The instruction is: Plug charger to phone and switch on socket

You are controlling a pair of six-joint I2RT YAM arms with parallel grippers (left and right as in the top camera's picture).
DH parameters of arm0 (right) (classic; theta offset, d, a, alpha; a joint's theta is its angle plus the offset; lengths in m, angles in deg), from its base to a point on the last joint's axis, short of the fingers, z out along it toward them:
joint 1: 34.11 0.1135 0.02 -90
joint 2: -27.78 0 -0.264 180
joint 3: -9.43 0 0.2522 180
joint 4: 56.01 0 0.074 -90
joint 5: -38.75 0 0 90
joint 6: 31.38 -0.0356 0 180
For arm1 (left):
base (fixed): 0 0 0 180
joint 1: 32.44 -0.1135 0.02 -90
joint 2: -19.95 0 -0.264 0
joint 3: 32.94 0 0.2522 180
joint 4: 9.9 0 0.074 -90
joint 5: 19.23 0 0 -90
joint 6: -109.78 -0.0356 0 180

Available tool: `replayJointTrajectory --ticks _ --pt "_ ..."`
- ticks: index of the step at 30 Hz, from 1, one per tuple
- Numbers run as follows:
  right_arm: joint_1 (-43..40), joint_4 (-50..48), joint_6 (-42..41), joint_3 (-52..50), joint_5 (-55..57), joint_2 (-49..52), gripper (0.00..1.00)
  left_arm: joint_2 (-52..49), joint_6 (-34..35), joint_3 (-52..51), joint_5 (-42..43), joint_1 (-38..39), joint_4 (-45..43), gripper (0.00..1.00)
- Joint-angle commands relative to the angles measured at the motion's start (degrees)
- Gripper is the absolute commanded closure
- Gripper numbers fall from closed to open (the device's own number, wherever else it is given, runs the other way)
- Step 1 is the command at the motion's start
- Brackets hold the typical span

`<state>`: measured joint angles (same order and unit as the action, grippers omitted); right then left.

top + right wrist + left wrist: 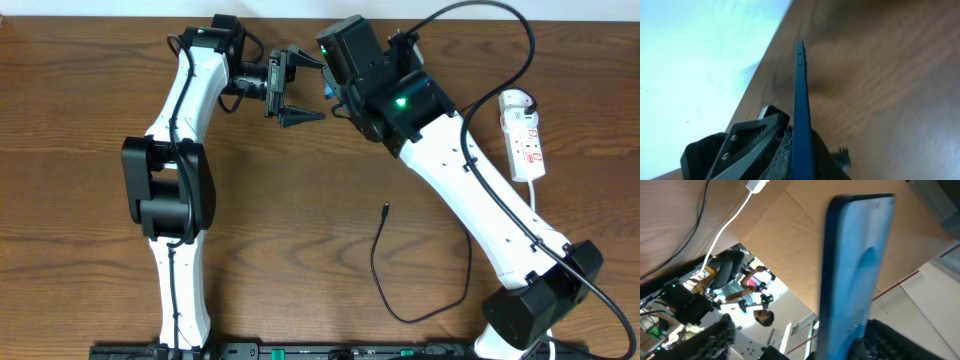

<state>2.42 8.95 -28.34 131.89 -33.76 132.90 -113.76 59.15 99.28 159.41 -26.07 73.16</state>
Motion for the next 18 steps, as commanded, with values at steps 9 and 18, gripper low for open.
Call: replayJointTrajectory --ticks 9,18 --pt "0.72 8.20 -22.64 1.31 -1.57 -1.60 0.97 2.16 4.46 -0.04 1.38 -0.09 0.33 0.33" --pt "1.07 6.29 -29.38 1.31 -1.31 -1.44 0.98 2.16 4.46 -0.04 1.38 -0.09 0.98 0.38"
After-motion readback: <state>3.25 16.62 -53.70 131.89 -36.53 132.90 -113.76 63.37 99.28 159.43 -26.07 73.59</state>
